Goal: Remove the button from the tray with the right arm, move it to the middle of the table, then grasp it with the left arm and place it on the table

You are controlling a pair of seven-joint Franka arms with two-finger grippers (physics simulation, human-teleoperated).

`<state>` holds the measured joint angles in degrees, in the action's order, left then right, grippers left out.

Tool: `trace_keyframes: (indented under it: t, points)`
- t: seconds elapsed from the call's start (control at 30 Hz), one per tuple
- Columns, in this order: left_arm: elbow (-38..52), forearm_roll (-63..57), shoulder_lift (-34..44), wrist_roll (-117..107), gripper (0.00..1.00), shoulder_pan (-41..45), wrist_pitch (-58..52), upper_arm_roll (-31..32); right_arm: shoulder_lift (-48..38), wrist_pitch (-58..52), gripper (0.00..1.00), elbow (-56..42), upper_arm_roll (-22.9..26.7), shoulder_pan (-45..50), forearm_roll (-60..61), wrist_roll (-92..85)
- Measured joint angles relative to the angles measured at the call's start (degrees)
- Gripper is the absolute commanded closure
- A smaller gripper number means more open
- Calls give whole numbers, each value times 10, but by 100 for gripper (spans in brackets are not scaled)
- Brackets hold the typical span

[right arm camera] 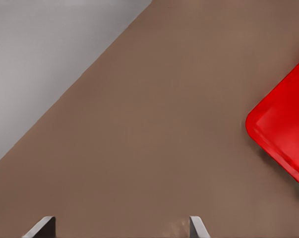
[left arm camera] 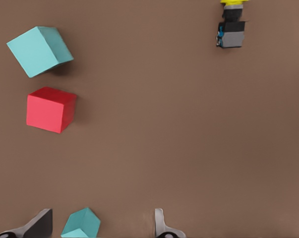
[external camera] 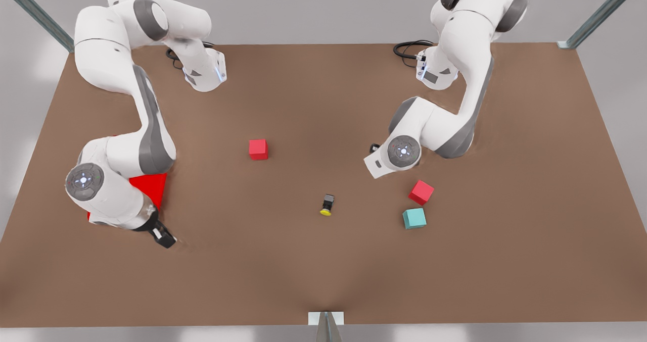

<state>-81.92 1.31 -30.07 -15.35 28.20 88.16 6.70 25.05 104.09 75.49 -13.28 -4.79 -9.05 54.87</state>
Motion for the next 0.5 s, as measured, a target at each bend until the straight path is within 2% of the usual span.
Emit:
trace_keyframes:
  t: [0.07,0.17,0.23,0.37,0.5]
  points:
    - [4,13,-74,-47,0,31,79,0,-100,-24,0,93,43,11,28,-57]
    - [1,21,-146,-105,0,38,223,0,-129,-52,0,111,55,18,36,-129]
    - [3,23,-170,-133,0,39,303,0,-128,-69,0,91,57,11,29,-171]
    - [26,26,-191,-160,0,40,408,9,-122,-90,0,76,59,-12,24,-243]
    - [33,15,-175,-162,0,48,437,20,-119,-101,0,72,61,-24,22,-301]
